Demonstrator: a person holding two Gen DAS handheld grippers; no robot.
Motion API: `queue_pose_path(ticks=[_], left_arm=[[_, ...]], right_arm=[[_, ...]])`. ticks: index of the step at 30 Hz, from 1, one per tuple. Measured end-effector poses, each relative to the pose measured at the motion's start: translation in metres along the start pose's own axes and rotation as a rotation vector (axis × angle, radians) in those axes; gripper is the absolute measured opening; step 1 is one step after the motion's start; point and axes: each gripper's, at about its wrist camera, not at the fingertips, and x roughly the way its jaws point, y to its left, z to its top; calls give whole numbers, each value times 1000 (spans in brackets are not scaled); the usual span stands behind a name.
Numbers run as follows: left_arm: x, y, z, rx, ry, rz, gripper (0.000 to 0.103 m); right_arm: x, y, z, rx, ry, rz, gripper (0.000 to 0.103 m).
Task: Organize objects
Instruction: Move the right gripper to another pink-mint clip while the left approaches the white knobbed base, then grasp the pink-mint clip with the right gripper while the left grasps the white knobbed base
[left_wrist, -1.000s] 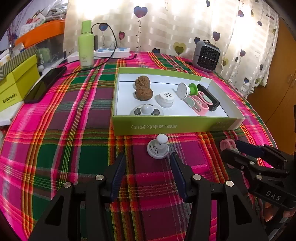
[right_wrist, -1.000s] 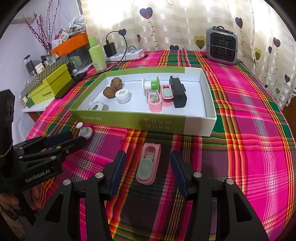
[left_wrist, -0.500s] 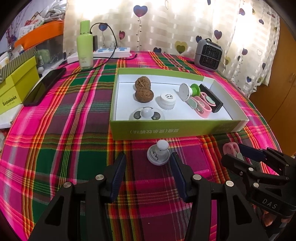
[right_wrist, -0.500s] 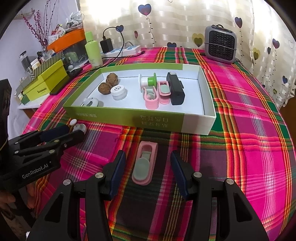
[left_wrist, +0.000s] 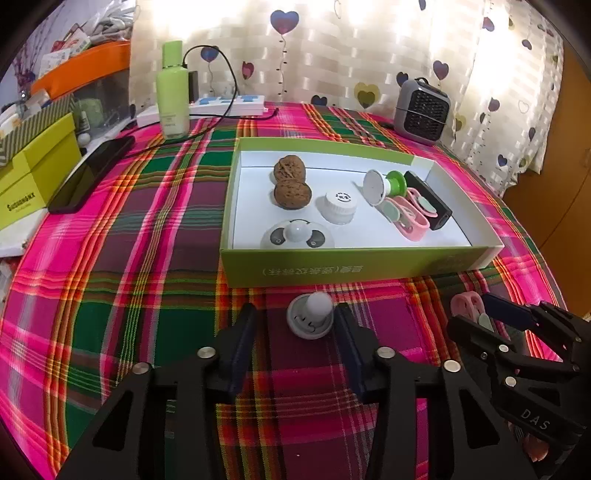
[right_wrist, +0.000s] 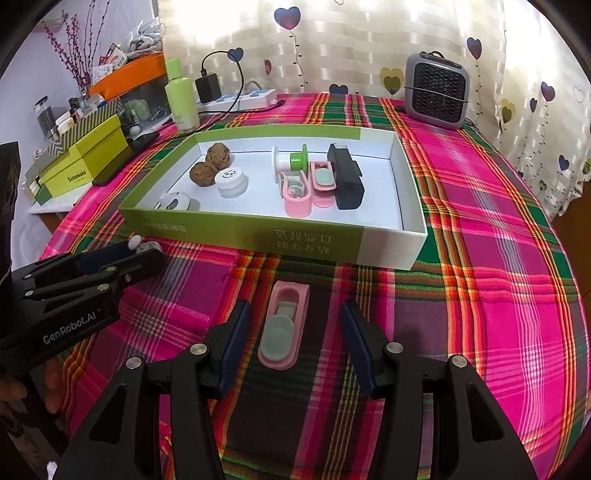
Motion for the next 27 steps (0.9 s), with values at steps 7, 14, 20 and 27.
queue_pose_path(ticks=[7, 14, 20, 27], left_arm=[[0, 1, 0, 0, 0, -1, 33], [0, 1, 0, -2, 0, -2, 26], [0, 1, 1, -2, 0, -2, 25], [0, 1, 1, -3, 0, -3, 24]], right_arm=[[-1, -3, 0, 12, -3, -13, 44], [-1, -3, 0, 13, -4, -15, 38], [-2, -3, 0, 14, -5, -14, 32], [-2, -4, 0, 16, -8, -12, 22]])
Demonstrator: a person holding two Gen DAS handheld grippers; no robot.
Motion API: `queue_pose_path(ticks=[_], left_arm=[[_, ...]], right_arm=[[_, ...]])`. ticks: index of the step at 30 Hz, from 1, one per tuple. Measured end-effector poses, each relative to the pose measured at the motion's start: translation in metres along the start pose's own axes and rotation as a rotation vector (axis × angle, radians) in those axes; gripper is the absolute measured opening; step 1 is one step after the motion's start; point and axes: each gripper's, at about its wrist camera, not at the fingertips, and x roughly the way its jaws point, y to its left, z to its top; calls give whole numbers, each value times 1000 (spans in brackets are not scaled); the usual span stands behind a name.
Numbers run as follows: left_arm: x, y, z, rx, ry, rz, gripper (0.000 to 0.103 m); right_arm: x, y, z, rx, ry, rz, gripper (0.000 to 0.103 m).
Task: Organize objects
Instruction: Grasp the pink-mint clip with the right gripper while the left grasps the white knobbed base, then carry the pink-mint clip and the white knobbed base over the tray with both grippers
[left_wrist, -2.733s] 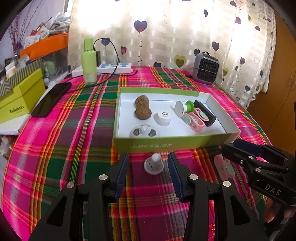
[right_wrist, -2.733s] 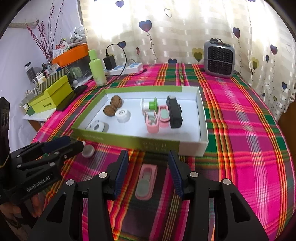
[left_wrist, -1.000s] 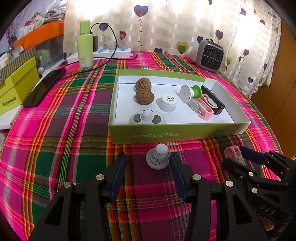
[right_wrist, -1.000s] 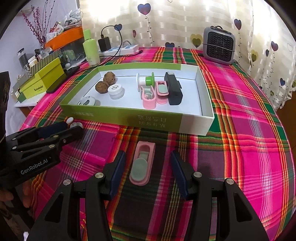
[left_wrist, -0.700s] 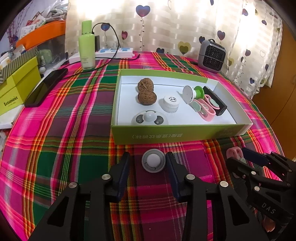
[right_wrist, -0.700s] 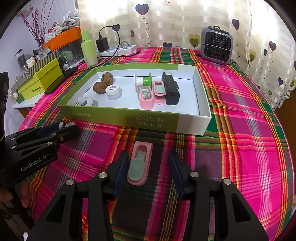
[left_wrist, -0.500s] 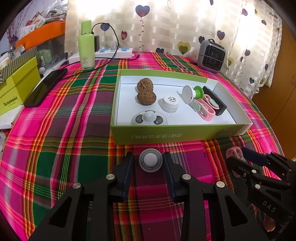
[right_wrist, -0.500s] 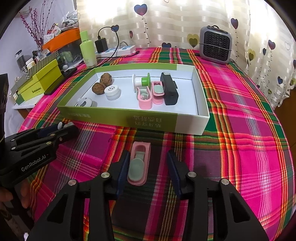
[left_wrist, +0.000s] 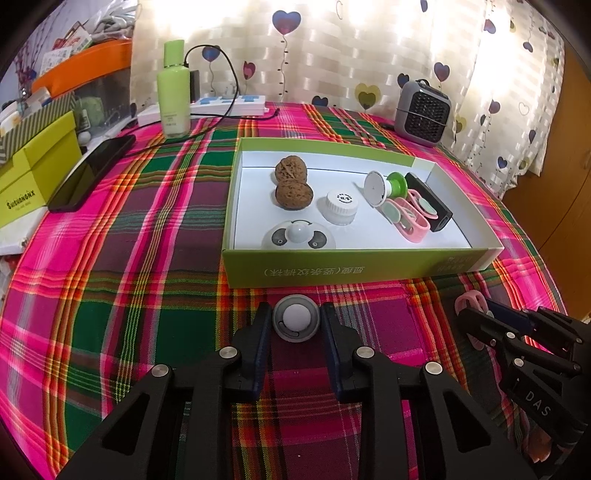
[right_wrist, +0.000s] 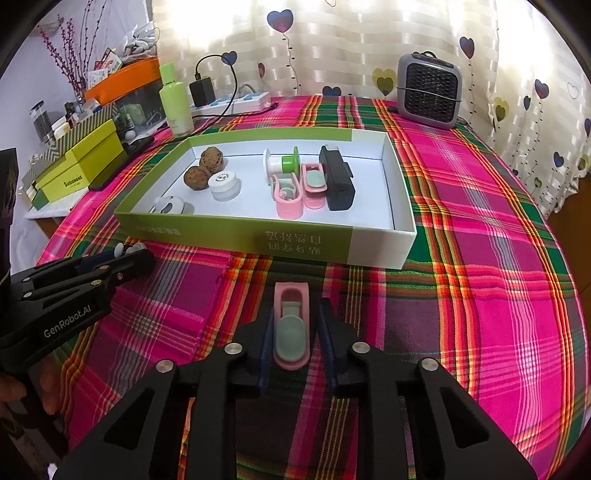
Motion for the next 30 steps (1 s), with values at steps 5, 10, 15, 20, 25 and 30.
queue_pose_path(ticks=[5, 10, 15, 20, 25, 30], left_arm=[[0, 0, 0, -1, 0, -1, 24], [0, 1, 0, -3, -3, -1, 24], [-2, 1, 0, -4, -7, -2, 24], [-5, -1, 2, 1, -17, -11, 24], [-9, -3, 3, 1, -26, -15, 24], [-14, -4, 5, 3, -39, -17, 24]], right_arm=[[0, 0, 0, 0, -2, 1, 19], [0, 0, 0, 1, -6, 1, 18], [-1, 1, -1, -3, -11, 5, 18], [-2, 1, -1, -2, -13, 18, 18], [-4, 2, 0, -3, -18, 33, 18], [-7, 3, 3, -7, -25, 47, 18]])
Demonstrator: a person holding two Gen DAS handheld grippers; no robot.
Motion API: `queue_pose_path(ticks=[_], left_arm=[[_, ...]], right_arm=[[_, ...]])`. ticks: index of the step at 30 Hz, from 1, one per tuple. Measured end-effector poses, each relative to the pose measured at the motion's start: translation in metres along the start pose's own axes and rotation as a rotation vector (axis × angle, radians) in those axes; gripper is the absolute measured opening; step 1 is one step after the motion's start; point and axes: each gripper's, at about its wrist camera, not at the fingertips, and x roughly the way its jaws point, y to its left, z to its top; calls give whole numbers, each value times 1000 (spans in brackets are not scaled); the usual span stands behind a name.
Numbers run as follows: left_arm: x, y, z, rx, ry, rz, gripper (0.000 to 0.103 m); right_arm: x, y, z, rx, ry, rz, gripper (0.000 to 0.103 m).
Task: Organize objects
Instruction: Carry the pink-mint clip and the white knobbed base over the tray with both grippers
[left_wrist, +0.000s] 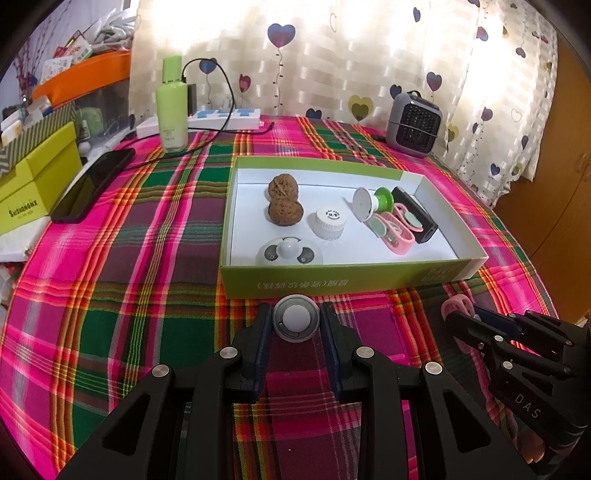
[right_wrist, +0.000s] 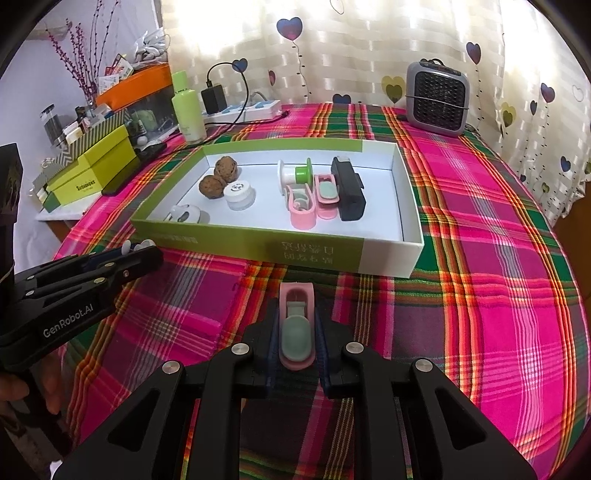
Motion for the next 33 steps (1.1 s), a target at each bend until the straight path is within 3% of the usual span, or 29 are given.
queue_pose_path(ticks=[16, 33], left_arm=[[-6, -4, 15, 10, -25, -10, 24], [11, 0, 53, 16, -34, -16, 24]], right_arm=[[-4, 6, 21, -13, -21, 56, 18], [15, 8, 59, -18, -27, 95, 18]])
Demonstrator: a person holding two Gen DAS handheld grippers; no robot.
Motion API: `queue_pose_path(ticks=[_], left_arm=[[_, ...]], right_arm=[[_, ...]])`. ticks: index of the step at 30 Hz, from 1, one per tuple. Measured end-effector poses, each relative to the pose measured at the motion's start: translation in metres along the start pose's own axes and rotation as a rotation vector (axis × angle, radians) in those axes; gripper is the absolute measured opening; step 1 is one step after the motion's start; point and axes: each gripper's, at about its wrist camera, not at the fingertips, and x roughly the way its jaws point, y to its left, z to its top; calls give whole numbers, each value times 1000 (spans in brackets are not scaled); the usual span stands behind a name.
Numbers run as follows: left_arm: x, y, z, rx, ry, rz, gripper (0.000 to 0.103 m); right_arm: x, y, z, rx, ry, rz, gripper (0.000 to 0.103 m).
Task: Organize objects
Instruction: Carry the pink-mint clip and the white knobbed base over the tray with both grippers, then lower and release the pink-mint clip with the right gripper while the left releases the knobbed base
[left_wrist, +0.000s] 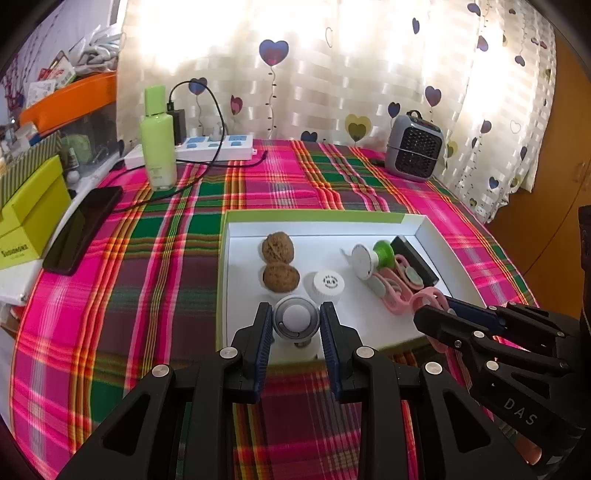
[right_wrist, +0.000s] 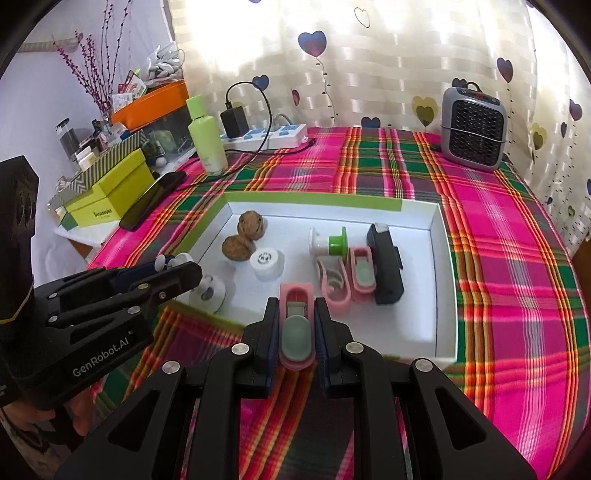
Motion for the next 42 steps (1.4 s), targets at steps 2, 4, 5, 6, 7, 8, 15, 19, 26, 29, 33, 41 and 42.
queue_pose_path(ticks=[2, 4, 5, 6, 7, 8, 15, 19, 26, 29, 33, 41, 42], left_arm=[[4, 1, 4, -3, 3, -1, 24], [9, 2, 7, -5, 11, -1, 24], [12, 2, 9, -2, 13, 0, 24], [13, 2, 9, -1, 16, 2, 24], [15, 2, 10, -1, 19, 2, 24], [17, 1, 10, -1, 22, 2, 24], [30, 4, 14, -8, 36, 17, 24], [36, 7, 14, -12, 49, 25, 24], [46, 9, 14, -16, 72, 29, 24], [50, 11, 15, -23, 75, 30, 24], [52, 10, 16, -21, 79, 28, 24], [56, 8, 15, -8, 83, 29, 24], [56, 8, 16, -7, 83, 31, 24]], right_arm=[[4, -2, 4, 5, 4, 7, 18], [8, -4, 7, 9, 9, 11, 18], [11, -5, 9, 9, 12, 8, 18], [12, -5, 9, 10, 12, 8, 18], [13, -6, 10, 12, 14, 11, 18], [15, -7, 11, 15, 15, 15, 18], [26, -9, 18, 15, 38, 43, 18], [35, -6, 20, 2, 57, 52, 18], [46, -5, 23, -7, 79, 44, 18], [51, -6, 23, -8, 89, 39, 18], [57, -8, 22, -7, 100, 38, 18], [58, -8, 22, -12, 95, 35, 18], [58, -8, 22, -11, 94, 36, 18]])
